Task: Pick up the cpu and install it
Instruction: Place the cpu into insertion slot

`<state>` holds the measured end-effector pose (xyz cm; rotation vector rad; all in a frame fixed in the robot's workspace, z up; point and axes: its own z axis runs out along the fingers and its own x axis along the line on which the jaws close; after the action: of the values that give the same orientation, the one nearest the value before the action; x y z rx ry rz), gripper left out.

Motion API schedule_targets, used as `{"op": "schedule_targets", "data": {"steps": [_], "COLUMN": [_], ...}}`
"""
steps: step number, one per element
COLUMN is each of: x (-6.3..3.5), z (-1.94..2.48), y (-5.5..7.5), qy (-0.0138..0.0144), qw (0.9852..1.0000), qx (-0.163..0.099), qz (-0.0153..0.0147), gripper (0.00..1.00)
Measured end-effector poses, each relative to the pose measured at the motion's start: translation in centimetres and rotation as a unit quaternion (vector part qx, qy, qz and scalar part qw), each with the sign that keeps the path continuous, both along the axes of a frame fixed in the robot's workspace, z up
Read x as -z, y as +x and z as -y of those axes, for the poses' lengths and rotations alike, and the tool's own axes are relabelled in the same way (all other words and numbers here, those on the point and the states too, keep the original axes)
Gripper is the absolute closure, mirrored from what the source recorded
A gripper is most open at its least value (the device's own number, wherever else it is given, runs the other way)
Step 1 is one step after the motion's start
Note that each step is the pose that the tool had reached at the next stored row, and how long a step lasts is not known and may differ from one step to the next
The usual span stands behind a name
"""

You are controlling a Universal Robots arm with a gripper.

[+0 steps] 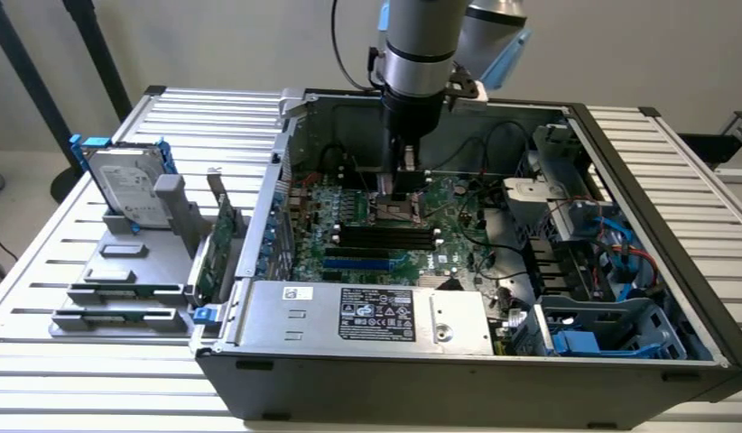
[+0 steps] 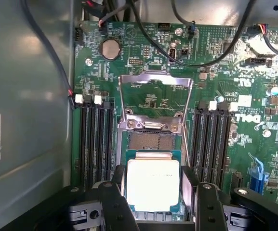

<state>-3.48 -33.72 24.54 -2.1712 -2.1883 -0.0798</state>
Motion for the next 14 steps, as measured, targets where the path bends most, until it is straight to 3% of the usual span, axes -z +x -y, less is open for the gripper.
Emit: {"op": "schedule_targets", "data": {"steps": [4, 7, 10, 14], "x": [0.55, 0.89, 1.2, 1.53], "z": [-0.01, -0.12, -0.35, -0.62], "y": [0.0, 0.0, 0.0, -0.1], "qy": [-0.0019, -0.0051, -0.0081, -0.0111], "qw": [0.9999, 0.9998, 0.9998, 0.9996], "qx": [0.016, 0.016, 0.016, 0.016], "qz": [0.0003, 0.0025, 0.0077, 0.0179], "gripper": [0.45, 0.45, 0.45, 0.45]}}
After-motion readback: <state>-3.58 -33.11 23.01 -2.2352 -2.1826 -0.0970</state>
